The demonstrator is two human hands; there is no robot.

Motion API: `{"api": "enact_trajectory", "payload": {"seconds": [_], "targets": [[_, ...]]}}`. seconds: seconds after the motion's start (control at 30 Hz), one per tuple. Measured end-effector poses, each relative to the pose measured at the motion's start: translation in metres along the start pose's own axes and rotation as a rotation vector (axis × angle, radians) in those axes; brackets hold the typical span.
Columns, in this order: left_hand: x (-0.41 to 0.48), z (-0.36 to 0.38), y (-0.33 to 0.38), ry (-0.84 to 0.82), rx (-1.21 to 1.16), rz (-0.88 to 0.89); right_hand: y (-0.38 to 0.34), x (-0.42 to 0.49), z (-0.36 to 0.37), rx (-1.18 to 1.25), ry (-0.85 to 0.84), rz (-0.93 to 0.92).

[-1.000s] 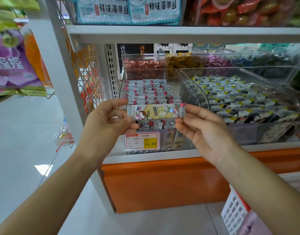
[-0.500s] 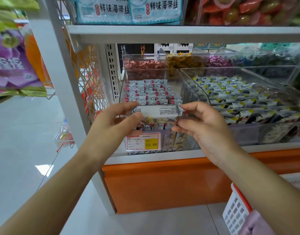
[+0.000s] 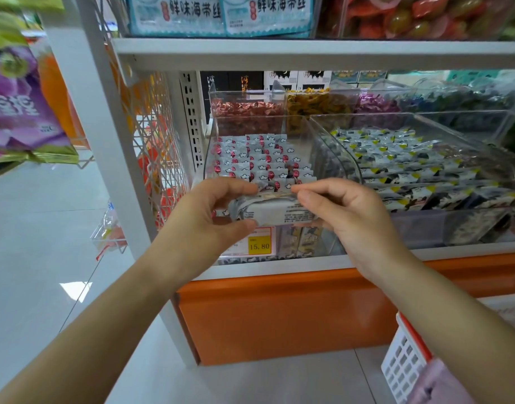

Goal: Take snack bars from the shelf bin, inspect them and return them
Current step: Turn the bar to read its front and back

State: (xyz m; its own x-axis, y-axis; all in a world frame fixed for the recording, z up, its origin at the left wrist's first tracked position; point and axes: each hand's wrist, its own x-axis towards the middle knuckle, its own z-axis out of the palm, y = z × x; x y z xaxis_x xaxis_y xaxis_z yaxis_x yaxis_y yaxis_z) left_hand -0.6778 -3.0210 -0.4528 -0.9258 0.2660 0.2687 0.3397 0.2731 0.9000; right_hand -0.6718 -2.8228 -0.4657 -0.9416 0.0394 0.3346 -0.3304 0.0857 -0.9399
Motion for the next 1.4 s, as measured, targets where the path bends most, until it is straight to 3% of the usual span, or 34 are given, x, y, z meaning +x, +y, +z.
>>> {"api": "enact_trajectory", "payload": {"seconds": [0.17, 0.37, 0.6, 0.87, 0.97, 1.13, 1.23, 1.4], "targets": [[0.0, -0.001, 0.001, 0.024, -0.073, -0.025, 0.001, -0.001, 0.003, -0.122, 0.057, -0.049], [0.005, -0.006, 0.0, 0.011, -0.155, -0.071, -0.001, -0.002, 0.003, -0.092, -0.015, -0.059], [0.006, -0.005, -0.002, 0.069, -0.091, -0.074, -0.007, 0.009, -0.009, -0.018, -0.25, 0.133], [0.005, -0.006, -0.004, 0.035, -0.05, 0.001, -0.004, 0.018, -0.013, 0.042, -0.245, 0.201], [0.003, -0.003, -0.003, -0.039, 0.066, 0.028, 0.001, 0.016, -0.009, 0.128, -0.156, 0.229], [0.005, -0.003, -0.004, 0.1, 0.249, 0.089, 0.003, 0.012, -0.003, 0.337, -0.189, 0.185], [0.007, -0.002, -0.003, 0.175, 0.291, 0.102, 0.003, 0.013, 0.0, 0.31, -0.171, 0.113], [0.02, -0.014, -0.008, 0.281, 0.683, 0.214, -0.002, 0.037, 0.01, 0.216, 0.041, 0.068]]}}
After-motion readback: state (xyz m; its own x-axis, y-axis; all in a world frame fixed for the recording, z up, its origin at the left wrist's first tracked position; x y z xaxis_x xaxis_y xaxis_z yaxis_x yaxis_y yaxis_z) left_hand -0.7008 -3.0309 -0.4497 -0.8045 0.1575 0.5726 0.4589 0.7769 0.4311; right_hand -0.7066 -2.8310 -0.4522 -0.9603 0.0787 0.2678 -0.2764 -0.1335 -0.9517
